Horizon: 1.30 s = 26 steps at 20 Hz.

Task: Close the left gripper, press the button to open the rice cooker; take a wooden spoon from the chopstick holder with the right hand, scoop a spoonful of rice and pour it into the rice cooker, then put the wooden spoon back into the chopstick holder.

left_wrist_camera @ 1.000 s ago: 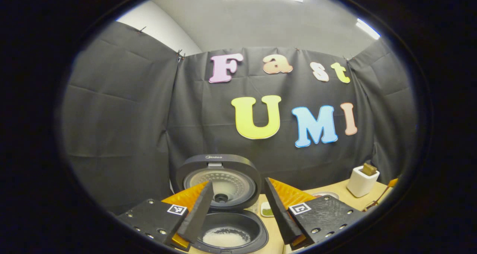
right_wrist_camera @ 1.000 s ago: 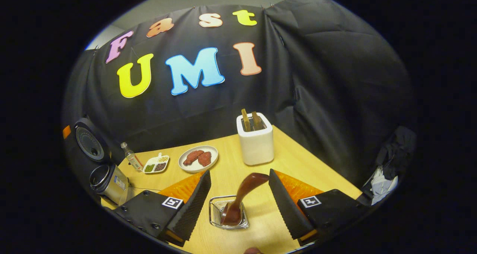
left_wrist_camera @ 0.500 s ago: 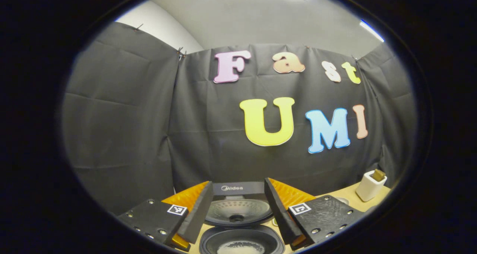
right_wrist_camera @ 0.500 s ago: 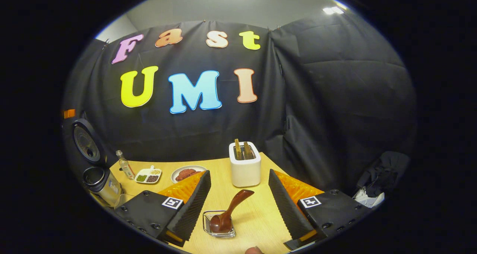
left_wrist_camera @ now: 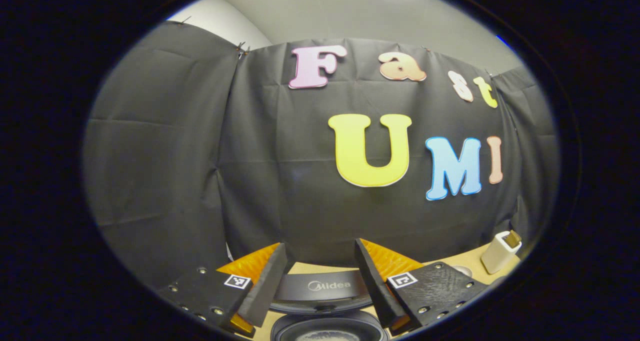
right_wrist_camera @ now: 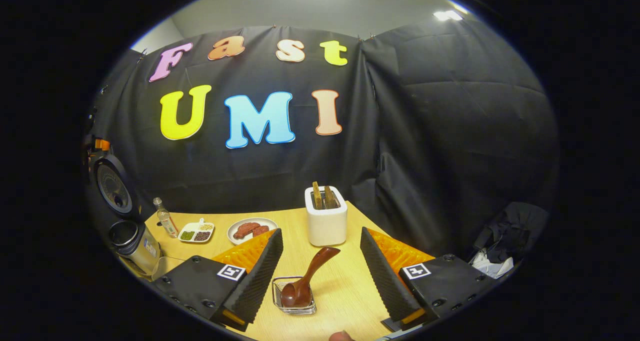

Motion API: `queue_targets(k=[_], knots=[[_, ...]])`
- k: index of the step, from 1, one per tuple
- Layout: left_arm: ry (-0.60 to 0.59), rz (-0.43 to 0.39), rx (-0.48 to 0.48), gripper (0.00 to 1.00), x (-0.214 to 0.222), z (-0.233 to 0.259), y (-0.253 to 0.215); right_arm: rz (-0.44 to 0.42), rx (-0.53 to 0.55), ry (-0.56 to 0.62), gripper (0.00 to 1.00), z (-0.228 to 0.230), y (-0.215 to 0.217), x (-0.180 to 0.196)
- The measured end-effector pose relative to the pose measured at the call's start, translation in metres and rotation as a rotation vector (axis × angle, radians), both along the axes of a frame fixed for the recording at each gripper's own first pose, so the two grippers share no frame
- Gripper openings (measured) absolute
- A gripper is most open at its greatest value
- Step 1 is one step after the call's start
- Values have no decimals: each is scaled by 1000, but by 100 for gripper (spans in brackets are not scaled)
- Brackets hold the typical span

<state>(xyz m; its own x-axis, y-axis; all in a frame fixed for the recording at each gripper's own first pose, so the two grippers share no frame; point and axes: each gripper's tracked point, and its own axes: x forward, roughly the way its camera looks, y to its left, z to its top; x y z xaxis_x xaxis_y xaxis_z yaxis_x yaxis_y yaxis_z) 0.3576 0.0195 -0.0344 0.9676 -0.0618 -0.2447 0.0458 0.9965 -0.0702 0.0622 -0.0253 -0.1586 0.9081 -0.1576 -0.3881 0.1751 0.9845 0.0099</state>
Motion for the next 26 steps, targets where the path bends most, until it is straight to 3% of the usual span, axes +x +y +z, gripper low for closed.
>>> queue_targets(k=[9, 13, 14, 16, 26], knots=[[-11, 38, 1, 87, -6, -15, -1, 14, 3, -14, 98, 6, 3, -1], [-32, 47, -1, 87, -28, -18, -1, 41, 11, -20, 98, 6, 9, 4], [-31, 51, -5, 88, -34, -18, -1, 50, 14, -22, 93, 6, 11, 6], [-24, 56, -5, 89, -43, -19, -1, 68, 19, -25, 98, 6, 14, 10], [13, 83, -13, 89, -102, -40, -3, 157, 40, -34, 98, 5, 27, 28]])
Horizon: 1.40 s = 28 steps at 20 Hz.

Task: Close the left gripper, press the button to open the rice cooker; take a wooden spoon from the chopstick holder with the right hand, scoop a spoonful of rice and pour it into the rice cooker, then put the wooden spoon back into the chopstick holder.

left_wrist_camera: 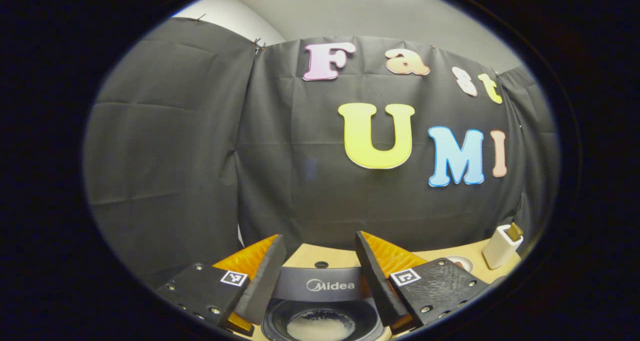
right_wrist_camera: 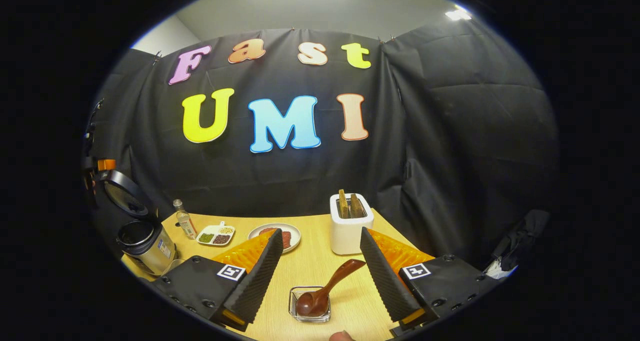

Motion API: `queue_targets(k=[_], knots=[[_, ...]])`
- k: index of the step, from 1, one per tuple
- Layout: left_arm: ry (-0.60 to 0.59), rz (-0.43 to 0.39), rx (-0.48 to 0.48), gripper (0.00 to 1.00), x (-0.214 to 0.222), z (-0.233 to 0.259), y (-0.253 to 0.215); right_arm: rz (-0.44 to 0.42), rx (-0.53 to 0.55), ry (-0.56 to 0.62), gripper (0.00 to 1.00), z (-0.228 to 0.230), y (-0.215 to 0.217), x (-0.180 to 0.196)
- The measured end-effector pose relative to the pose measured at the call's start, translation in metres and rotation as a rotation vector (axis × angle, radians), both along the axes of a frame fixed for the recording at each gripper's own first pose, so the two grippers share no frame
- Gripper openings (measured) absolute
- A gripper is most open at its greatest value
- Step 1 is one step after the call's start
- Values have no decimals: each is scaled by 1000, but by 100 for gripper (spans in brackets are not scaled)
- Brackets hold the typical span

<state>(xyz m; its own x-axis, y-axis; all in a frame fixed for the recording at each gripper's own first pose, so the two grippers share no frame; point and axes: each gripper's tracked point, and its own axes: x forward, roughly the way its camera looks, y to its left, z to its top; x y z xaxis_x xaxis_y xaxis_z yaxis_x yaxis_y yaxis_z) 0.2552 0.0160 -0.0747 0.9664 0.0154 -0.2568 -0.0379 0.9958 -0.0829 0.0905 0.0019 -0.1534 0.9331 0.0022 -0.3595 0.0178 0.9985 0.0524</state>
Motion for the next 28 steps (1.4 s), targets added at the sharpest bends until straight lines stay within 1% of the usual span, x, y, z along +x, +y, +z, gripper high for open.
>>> queue_targets(k=[3, 10, 11, 19, 23, 28], knots=[[12, 9, 8, 87, -15, -8, -1, 18, 2, 0, 98, 0, 0, 5], [40, 17, -1, 87, -46, -27, -5, 48, 2, -5, 98, -1, 2, 10], [43, 13, -4, 87, -42, -30, -5, 49, 2, -4, 98, -1, 1, 10], [77, -18, -1, 87, -50, -39, -8, 57, 13, 2, 98, -4, 8, 11], [102, -34, 7, 87, -55, -58, -8, 61, 15, 5, 98, -6, 14, 9], [140, -40, -15, 87, -96, -94, -9, 66, 14, 7, 98, -6, 21, 9]])
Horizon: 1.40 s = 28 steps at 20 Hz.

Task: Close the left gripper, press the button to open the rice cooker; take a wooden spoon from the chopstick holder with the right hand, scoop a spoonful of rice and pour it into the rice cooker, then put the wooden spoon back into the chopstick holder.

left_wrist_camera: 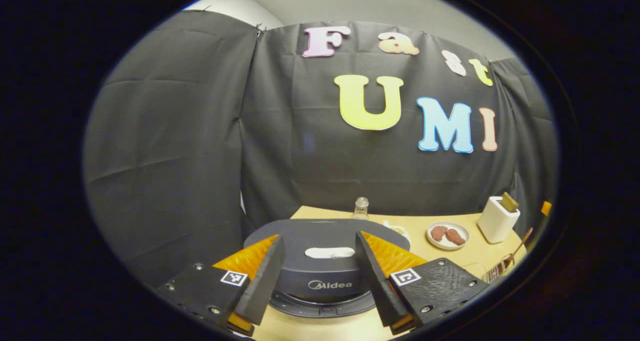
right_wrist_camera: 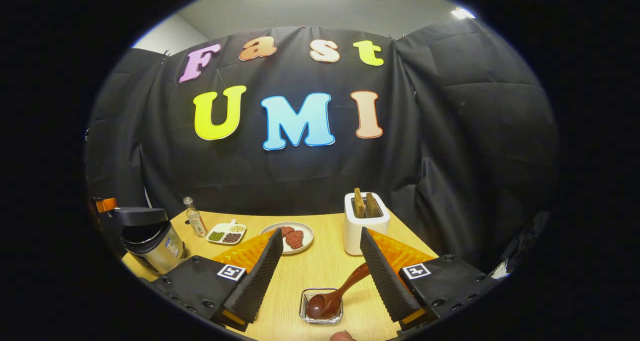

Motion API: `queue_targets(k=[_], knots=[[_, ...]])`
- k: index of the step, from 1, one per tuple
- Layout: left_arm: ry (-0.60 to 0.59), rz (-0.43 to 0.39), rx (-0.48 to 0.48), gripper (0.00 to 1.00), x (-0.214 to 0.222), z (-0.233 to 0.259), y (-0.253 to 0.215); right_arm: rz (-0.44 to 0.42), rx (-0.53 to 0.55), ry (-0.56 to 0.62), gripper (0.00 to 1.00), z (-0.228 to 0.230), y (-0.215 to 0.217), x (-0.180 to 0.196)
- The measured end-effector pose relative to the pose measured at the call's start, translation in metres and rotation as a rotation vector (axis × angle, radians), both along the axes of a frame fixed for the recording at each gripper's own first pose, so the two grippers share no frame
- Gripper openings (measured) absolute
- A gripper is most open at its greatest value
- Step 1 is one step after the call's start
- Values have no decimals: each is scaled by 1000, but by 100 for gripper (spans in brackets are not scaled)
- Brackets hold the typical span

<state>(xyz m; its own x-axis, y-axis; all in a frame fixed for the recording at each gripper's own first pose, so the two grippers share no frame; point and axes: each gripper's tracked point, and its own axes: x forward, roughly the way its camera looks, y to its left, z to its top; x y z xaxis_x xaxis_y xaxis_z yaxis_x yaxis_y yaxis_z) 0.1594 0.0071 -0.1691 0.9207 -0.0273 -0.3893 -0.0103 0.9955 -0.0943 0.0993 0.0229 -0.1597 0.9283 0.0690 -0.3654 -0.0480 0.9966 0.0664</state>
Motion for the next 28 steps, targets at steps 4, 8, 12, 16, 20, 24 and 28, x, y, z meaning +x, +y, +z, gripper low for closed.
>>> queue_targets(k=[4, 8, 12, 16, 20, 24, 28], knots=[[24, -5, -11, 87, -6, -19, -4, 2, 0, 5, 98, -1, 4, -1], [35, -8, -5, 87, -9, -30, -8, 8, -3, 10, 98, -2, 8, -1], [62, -8, -7, 87, -18, -48, -8, 15, -6, 14, 98, -4, 13, -2], [81, -3, -2, 88, -25, -63, -9, 19, -14, 18, 98, -5, 15, -2], [70, -4, 43, 89, -29, -71, -13, 18, -24, 19, 98, -4, 14, -1], [26, 11, 48, 88, -33, -71, -11, 19, -36, 22, 98, -3, 15, 1], [6, 23, 30, 90, -38, -79, -9, 26, -37, 26, 98, -5, 22, 3]])
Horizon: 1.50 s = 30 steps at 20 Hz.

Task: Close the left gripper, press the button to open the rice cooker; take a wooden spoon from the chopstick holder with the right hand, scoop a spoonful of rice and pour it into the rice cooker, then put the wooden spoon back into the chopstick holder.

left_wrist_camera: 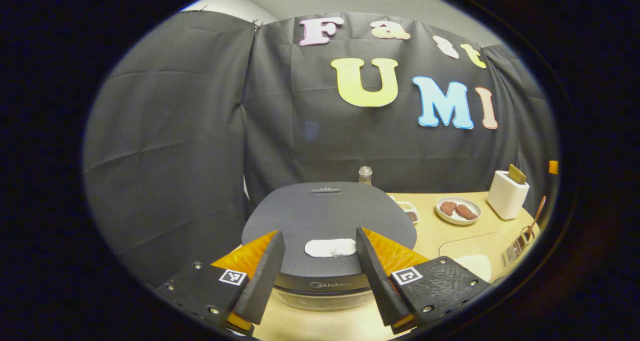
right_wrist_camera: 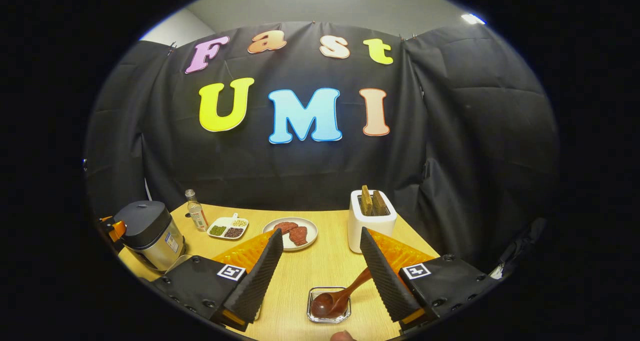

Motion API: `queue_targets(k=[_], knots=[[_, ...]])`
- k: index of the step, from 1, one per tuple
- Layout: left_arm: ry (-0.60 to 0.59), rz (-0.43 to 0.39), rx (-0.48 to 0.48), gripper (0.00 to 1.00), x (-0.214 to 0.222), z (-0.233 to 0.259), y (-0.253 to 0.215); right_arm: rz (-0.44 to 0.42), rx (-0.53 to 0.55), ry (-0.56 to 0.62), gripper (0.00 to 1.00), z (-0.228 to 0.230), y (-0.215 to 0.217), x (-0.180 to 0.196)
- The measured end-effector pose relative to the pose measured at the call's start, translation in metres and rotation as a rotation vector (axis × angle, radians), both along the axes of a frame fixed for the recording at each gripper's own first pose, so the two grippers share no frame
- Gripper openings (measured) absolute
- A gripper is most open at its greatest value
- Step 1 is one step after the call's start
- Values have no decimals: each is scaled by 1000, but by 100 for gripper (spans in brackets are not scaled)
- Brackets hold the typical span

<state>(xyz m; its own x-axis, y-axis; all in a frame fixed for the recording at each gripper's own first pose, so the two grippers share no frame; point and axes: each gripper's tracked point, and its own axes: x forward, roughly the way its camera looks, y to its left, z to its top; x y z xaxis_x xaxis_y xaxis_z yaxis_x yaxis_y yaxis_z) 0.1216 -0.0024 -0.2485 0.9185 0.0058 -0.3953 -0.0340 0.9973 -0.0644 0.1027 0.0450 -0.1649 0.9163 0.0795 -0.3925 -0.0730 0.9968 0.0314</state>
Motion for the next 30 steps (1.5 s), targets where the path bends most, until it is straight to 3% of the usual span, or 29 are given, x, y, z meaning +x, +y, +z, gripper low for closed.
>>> queue_targets(k=[5, 6, 7, 10, 11, 12, 21, 30], knots=[[-32, -22, 27, 90, 1, 5, -4, 14, 0, -20, 98, 9, 9, 3], [-34, -22, 24, 89, 1, 6, -4, 13, -4, -28, 94, 13, 8, 4], [-37, -21, 24, 88, 3, 10, -5, 9, -4, -35, 99, 16, 7, 5], [-73, -33, 18, 86, 11, 36, -11, -5, 12, -57, 99, 28, 4, 8], [-86, -43, 10, 85, 14, 46, -15, -8, 18, -64, 94, 32, 4, 9], [-104, -52, -1, 85, 17, 60, -20, -9, 21, -71, 99, 36, 3, 9], [-214, -113, -12, 85, 20, 151, -54, 7, 46, -157, 98, 75, 6, 6], [-251, -141, 8, 85, 10, 174, -66, 19, 67, -171, 98, 79, 11, 5]])
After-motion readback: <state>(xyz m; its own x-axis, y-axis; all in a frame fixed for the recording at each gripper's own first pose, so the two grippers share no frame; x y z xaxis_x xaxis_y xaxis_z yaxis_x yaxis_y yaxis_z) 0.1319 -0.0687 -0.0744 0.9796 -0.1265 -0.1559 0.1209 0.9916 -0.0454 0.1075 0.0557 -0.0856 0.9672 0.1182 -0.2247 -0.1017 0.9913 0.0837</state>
